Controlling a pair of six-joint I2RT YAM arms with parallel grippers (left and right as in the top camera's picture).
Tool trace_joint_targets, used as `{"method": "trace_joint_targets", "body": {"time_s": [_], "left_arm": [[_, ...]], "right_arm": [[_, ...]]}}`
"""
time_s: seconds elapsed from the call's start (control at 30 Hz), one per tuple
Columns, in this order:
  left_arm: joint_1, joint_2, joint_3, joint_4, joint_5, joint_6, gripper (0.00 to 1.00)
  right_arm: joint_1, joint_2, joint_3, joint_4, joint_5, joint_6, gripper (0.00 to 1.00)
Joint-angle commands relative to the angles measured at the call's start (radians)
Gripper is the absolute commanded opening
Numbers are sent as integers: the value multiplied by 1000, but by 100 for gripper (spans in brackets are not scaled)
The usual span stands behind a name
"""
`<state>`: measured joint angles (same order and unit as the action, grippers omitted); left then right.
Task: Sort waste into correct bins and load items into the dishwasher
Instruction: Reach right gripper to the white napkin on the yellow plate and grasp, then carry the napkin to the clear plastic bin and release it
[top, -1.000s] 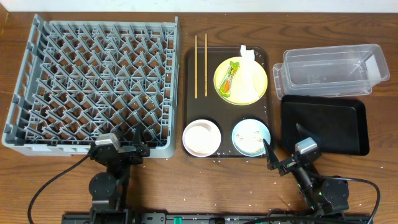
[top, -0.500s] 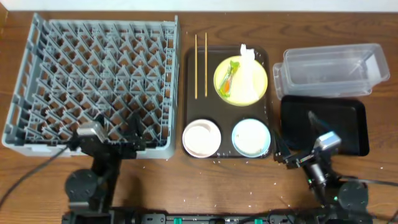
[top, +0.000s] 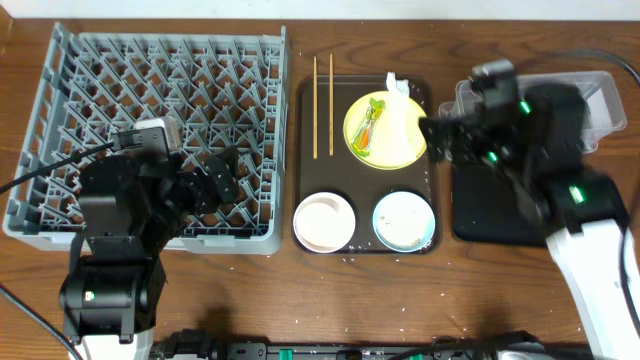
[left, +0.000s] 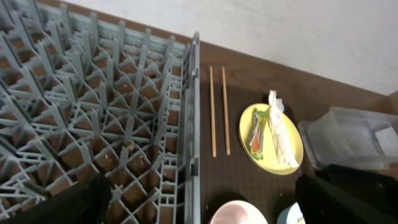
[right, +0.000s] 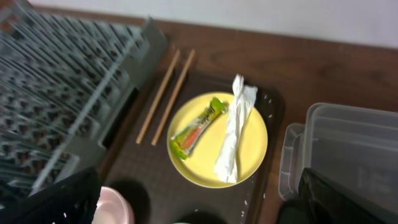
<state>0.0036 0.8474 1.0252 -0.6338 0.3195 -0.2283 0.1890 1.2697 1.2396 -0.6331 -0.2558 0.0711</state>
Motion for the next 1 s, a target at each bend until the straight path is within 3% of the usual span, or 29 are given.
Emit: {"method": "trace_joint_targets", "body": {"time_s": [0.0, 0.13, 0.33, 0.5, 0.7, 0.77, 0.87, 0.97], "left_arm": [[-3, 8, 21, -13, 68, 13, 96], [-3, 7, 21, -60, 81, 13, 96], [-3, 7, 21, -53, 82, 13, 96], [-3, 7, 21, -69, 82, 13, 96], [-3, 7, 21, -69, 90, 13, 96], [-3, 7, 21, -69, 90, 13, 96], [-3, 7, 21, -70, 90, 13, 96], [-3, 7, 21, -76, 89, 13, 96]], "right_arm": [[4, 92, 33, -7, -104, 15, 99], [14, 159, 33, 55, -225, 40, 99], [103, 251, 33, -14, 53, 115, 93], [156, 352, 61, 1, 111, 116, 89], [156, 536, 288, -7, 205, 88, 81], [156, 600, 336, -12, 208, 88, 73], [156, 695, 352, -3, 323, 132, 51], [156, 767, 352, -3, 334, 142, 42]]}}
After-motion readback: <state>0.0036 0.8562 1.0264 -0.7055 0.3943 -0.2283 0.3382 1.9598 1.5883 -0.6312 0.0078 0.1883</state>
